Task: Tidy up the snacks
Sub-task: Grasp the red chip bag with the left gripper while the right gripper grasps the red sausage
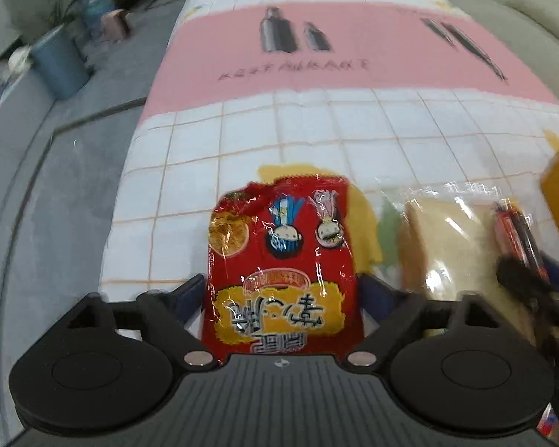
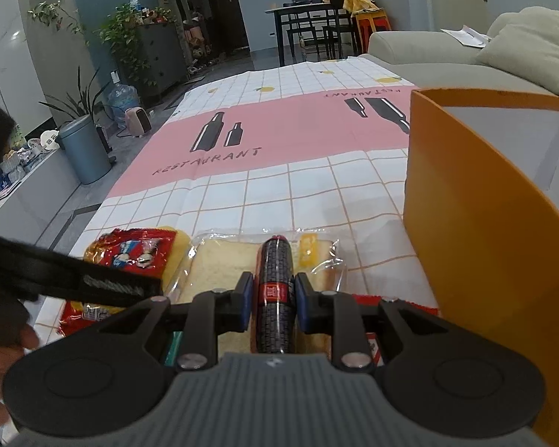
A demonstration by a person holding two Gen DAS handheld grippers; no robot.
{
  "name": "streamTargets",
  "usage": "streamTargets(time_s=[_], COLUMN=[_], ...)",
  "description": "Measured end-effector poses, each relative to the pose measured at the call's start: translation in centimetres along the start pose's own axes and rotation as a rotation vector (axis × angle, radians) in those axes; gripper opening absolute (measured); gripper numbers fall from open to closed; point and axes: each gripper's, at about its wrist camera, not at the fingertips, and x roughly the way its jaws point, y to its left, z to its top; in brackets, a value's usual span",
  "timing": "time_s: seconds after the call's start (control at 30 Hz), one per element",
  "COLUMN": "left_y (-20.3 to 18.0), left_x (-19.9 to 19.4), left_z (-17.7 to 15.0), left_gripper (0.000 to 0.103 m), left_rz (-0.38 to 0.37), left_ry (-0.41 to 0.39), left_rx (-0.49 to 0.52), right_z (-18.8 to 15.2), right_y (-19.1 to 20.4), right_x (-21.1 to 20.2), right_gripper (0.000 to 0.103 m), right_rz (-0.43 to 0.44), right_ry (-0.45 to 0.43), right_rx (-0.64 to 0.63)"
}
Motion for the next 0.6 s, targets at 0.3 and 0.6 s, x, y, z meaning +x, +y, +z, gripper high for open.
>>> streamTargets(time_s=[0.3,0.6], left_y=[2.7,4.1], left_x=[-1.7,-6.7], left_z=[-1.6,-1.5], left_gripper=[0.082,0.082], left_rz=[-0.042,-0.111], left_ry=[-0.073,-0.183], left_rx=[-0.172,-0.245], right_z=[0.0,0.6], right_y=[0.2,0.2], right_x=[0.0,-2.0], right_gripper=[0.021,0.021], right_rz=[0.002,0.026], right_ry=[-0.008,-0.014], right_rx=[-0.022,0.008])
